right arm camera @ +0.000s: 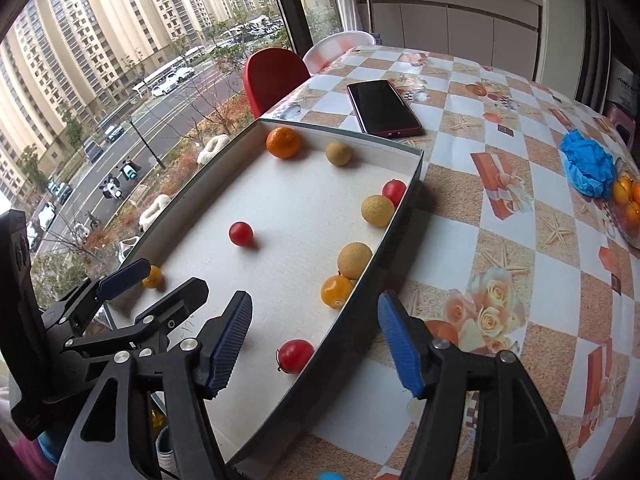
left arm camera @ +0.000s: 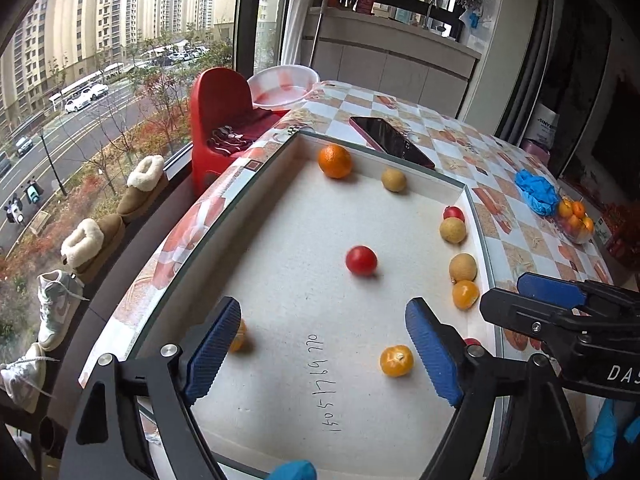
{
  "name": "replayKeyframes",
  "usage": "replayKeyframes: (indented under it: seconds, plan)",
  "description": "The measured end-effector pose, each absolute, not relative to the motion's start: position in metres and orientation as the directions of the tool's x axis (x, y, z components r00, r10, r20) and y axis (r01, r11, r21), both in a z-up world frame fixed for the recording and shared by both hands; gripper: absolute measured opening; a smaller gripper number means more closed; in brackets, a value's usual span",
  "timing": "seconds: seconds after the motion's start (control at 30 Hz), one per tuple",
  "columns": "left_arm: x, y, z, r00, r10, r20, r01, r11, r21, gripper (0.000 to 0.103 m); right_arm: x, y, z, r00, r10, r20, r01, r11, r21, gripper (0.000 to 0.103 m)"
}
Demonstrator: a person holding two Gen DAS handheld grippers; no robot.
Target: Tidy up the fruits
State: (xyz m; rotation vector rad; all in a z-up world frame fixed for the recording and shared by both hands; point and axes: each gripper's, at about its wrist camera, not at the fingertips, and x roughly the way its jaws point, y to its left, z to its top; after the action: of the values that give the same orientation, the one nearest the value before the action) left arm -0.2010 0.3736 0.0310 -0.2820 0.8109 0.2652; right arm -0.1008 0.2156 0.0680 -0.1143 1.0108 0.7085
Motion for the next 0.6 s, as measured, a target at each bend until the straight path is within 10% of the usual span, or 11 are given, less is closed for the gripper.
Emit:
replayKeyframes:
  seconds: [0.13,0.6]
  plan:
    - [-0.2011,0.3729,0.0306,0.645,0.168,-0.746,-0.363,0.926,-0.105,0.103,-0.1021,0.2133,0.0696,0.328,0.49,-0.807,-0.591,0.773,0.23,0.082]
    - [-0.2002,0.368,0.027,0.558,0.233,-0.797,-0.39,0.921,-0.004,0.103,-0.1069,0.2127,0.0746,0.372,0.438,-0.818,-0.596,0.789,0.151,0.103]
